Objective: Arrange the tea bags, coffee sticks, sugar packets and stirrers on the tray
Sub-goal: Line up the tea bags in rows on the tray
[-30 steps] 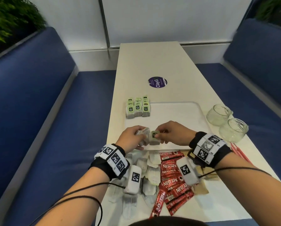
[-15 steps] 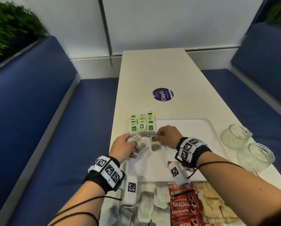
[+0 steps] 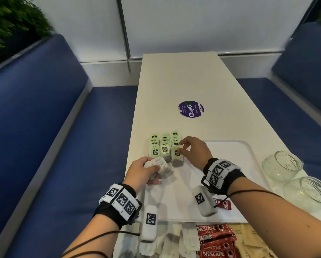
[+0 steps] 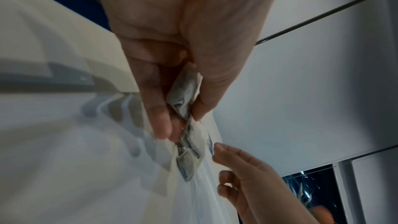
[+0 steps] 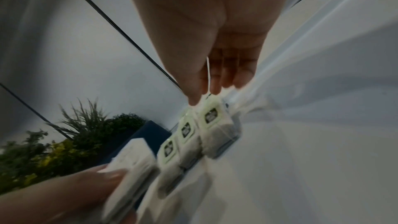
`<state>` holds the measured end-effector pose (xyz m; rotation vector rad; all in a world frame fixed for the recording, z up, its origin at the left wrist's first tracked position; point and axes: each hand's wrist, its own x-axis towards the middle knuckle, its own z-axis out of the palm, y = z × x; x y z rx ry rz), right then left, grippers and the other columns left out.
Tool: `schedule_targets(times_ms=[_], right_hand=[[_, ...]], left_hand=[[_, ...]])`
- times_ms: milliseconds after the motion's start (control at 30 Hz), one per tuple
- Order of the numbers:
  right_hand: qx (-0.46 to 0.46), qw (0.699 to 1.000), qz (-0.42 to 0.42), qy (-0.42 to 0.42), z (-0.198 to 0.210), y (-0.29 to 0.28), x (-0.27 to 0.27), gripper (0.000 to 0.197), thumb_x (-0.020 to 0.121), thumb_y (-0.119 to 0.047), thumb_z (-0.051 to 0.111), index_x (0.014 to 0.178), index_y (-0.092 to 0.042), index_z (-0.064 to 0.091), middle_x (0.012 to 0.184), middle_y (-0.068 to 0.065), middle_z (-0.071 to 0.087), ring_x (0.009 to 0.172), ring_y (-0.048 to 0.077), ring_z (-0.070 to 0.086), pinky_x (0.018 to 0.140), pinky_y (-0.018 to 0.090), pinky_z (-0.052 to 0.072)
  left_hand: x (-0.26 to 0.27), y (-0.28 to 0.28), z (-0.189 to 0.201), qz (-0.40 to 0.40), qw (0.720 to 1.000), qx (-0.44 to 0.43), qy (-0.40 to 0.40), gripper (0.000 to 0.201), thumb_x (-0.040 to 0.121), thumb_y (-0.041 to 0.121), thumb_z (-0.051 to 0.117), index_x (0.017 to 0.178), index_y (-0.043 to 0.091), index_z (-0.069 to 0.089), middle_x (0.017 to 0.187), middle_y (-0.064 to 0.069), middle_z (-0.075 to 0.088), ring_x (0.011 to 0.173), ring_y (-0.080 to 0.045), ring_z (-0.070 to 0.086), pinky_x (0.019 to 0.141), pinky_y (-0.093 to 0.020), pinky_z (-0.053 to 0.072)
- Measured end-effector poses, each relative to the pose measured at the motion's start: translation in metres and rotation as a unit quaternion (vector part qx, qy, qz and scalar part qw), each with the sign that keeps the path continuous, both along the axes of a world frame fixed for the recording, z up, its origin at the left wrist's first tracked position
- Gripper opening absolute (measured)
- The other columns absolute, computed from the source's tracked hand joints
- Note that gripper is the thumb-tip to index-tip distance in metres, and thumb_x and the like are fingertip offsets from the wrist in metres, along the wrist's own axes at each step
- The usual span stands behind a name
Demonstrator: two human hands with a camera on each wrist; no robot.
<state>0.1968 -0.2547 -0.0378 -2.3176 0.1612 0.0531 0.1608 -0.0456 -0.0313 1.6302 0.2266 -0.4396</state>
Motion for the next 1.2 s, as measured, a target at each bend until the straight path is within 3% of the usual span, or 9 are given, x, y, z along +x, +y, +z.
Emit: schedule_targets(times_ms=[167,333,433,533,633,833,933,1033,1200], right_hand=[[0.124,0.988,0.088,0.025,0.018,0.020,-0.021,0.015,0.082,-0.032,0.074,0.090,-0.020,0.071,0.087,-0.003,0.072,0.080,0.014,0.065,0.075,0.027,0.051],[0.063,0.994,0.085,-0.012,0.028,0.025,-0.030,0.017,0.087,-0.023,0.069,0.073,-0.021,0.060,0.067,-0.009,0.059,0.063,0.005,0.054,0.059,0.016,0.039],[0.036,0.998,0.042,-0.038,0.029,0.027,-0.034,0.022,0.088,-0.023,0.066,0.070,-0.021,0.053,0.071,-0.005,0.060,0.067,0.012,0.056,0.061,0.023,0.043],[0.016,0.998,0.047,-0.039,0.028,0.034,-0.039,0.022,0.087,-0.020,0.065,0.070,-0.020,0.051,0.069,-0.004,0.059,0.067,0.015,0.055,0.058,0.024,0.042],[0.044,0.997,0.045,-0.038,0.028,0.039,-0.039,0.016,0.087,-0.017,0.062,0.072,-0.018,0.058,0.070,0.002,0.066,0.067,0.021,0.064,0.066,0.034,0.053],[0.071,0.995,0.073,-0.018,0.029,0.037,-0.041,0.011,0.088,-0.012,0.061,0.089,-0.010,0.072,0.075,0.003,0.070,0.073,0.022,0.068,0.077,0.042,0.057],[0.094,0.994,0.046,-0.019,0.027,0.032,-0.041,0.013,0.079,-0.009,0.072,0.092,-0.011,0.069,0.083,0.004,0.067,0.065,0.020,0.064,0.064,0.038,0.059],[0.088,0.995,0.039,-0.011,0.020,0.029,-0.038,0.028,0.076,-0.013,0.079,0.101,-0.014,0.066,0.092,0.001,0.062,0.066,0.014,0.061,0.054,0.026,0.054],[0.078,0.993,0.072,0.058,0.007,0.028,-0.033,0.006,0.088,-0.012,0.069,0.083,-0.009,0.066,0.062,0.003,0.065,0.049,0.012,0.062,0.053,0.021,0.054]], left_hand=[[-0.002,-0.009,0.007,-0.017,1.000,-0.022,-0.012,0.016,0.089,0.000,0.068,0.104,0.002,0.063,0.084,-0.014,0.069,0.060,-0.017,0.069,0.053,-0.028,0.058],[-0.005,-0.013,0.008,0.017,0.999,-0.014,-0.039,0.014,0.091,0.012,0.068,0.098,0.002,0.061,0.088,-0.017,0.071,0.069,-0.023,0.073,0.060,-0.031,0.061],[-0.005,-0.016,0.003,0.076,0.994,0.021,-0.074,0.010,0.093,0.013,0.066,0.097,0.004,0.064,0.089,-0.014,0.073,0.071,-0.021,0.074,0.061,-0.029,0.060],[-0.008,-0.024,0.003,0.052,0.993,0.028,-0.101,0.008,0.093,0.016,0.066,0.089,0.010,0.070,0.083,-0.012,0.074,0.074,-0.023,0.074,0.068,-0.034,0.062],[-0.009,-0.029,0.004,0.037,0.993,0.027,-0.107,0.017,0.094,0.023,0.066,0.087,0.008,0.072,0.074,-0.012,0.072,0.068,-0.024,0.070,0.075,-0.043,0.062],[-0.008,-0.023,0.004,0.009,0.995,0.006,-0.095,0.026,0.097,0.022,0.061,0.095,-0.002,0.070,0.088,-0.022,0.072,0.076,-0.029,0.071,0.081,-0.044,0.060],[-0.010,-0.019,0.001,-0.022,0.997,-0.010,-0.076,0.021,0.097,0.012,0.058,0.097,-0.007,0.067,0.079,-0.018,0.066,0.075,-0.027,0.066,0.082,-0.042,0.060],[-0.011,-0.016,-0.004,-0.042,0.997,-0.001,-0.070,0.017,0.096,0.012,0.060,0.099,-0.003,0.069,0.088,-0.026,0.070,0.081,-0.033,0.070,0.084,-0.048,0.059],[-0.008,-0.004,-0.010,-0.012,0.999,-0.006,-0.033,0.014,0.098,0.013,0.058,0.097,0.005,0.070,0.090,-0.018,0.070,0.082,-0.028,0.068,0.077,-0.040,0.062]])
